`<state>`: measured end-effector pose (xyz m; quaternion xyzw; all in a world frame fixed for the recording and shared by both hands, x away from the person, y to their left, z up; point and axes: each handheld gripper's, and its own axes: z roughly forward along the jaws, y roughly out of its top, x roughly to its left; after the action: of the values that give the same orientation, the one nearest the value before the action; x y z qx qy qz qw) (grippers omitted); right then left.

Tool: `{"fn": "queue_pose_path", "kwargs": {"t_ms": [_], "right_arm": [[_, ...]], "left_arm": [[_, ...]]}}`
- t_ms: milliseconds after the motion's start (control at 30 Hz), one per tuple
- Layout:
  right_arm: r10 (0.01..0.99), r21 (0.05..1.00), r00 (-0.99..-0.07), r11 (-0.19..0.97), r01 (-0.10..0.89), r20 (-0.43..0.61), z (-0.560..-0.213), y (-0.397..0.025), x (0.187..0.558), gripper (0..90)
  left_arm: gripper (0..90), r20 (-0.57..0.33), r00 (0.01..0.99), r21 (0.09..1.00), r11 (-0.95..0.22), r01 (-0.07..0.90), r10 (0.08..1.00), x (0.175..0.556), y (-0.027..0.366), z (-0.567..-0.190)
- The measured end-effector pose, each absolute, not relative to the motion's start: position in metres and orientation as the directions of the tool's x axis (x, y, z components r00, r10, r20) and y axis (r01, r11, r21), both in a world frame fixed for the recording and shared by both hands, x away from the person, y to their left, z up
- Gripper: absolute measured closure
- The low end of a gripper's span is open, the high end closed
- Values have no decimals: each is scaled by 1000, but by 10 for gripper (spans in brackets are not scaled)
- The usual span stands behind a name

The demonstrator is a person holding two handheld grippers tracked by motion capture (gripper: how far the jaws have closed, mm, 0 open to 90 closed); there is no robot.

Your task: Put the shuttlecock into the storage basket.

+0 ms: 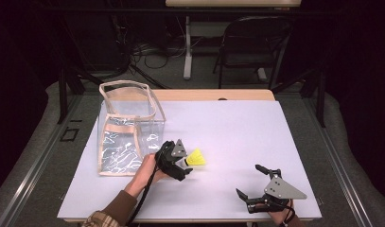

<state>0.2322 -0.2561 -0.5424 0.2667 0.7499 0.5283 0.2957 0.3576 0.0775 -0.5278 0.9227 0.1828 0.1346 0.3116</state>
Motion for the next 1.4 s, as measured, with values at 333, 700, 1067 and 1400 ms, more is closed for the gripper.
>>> {"fn": "queue_pose_path", "kwargs": {"t_ms": [333,700,1067,1400], "right_arm": [[713,950,-682,300,88,-162,-543,-256,232,0],[711,948,-683,305,91,-164,-543,-256,232,0],[710,947,-685,308,93,-164,-543,-256,232,0],[709,946,-686,311,94,-165,-543,-256,232,0]], "left_arm": [[339,118,907,584,-767,265,404,361,74,-532],[467,88,914,565,-776,282,396,366,73,-538],[556,65,918,562,-774,290,391,368,73,-542],[624,79,916,555,-781,288,394,370,74,-543]]}}
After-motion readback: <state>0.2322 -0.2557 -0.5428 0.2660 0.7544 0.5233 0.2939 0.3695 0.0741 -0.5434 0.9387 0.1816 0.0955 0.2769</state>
